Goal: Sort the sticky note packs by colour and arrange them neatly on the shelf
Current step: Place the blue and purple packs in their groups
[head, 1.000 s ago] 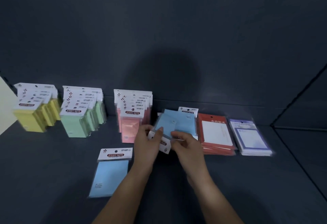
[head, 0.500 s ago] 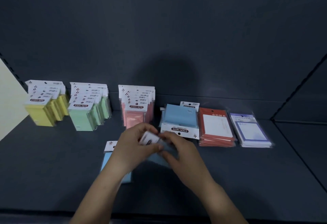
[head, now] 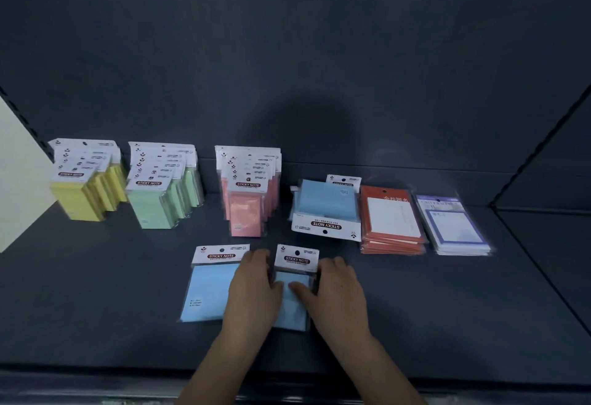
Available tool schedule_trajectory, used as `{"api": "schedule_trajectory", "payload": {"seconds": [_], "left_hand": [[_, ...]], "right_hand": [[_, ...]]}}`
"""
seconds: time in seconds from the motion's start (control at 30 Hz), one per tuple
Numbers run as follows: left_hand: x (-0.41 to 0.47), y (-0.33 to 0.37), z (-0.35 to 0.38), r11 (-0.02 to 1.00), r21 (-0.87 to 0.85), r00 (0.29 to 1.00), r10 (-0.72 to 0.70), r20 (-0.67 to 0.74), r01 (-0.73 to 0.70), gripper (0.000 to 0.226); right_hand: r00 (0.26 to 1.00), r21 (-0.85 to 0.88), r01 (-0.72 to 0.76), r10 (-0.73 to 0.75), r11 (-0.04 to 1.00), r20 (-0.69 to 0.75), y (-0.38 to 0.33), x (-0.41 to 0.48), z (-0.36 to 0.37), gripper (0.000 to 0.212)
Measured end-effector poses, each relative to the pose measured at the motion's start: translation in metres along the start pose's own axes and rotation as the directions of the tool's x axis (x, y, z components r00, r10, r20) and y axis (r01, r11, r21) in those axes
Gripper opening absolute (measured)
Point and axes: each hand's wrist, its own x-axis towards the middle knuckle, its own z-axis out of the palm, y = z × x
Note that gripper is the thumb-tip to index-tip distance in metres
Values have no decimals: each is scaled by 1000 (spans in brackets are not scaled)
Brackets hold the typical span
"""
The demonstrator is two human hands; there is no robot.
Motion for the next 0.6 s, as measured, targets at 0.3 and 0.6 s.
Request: {"api": "schedule_trajectory", "payload": {"seconds": [0.3, 0.6], "left_hand": [[47, 26, 14, 986, -156, 997, -72, -37, 66, 28], [58, 37, 7, 927, -374, 995, -17, -99, -21, 13]], "right_hand": [[981, 442, 19, 68, 897, -179, 18, 12, -14, 19], [913, 345, 288, -148, 893, -379, 20, 29, -31, 17]]}}
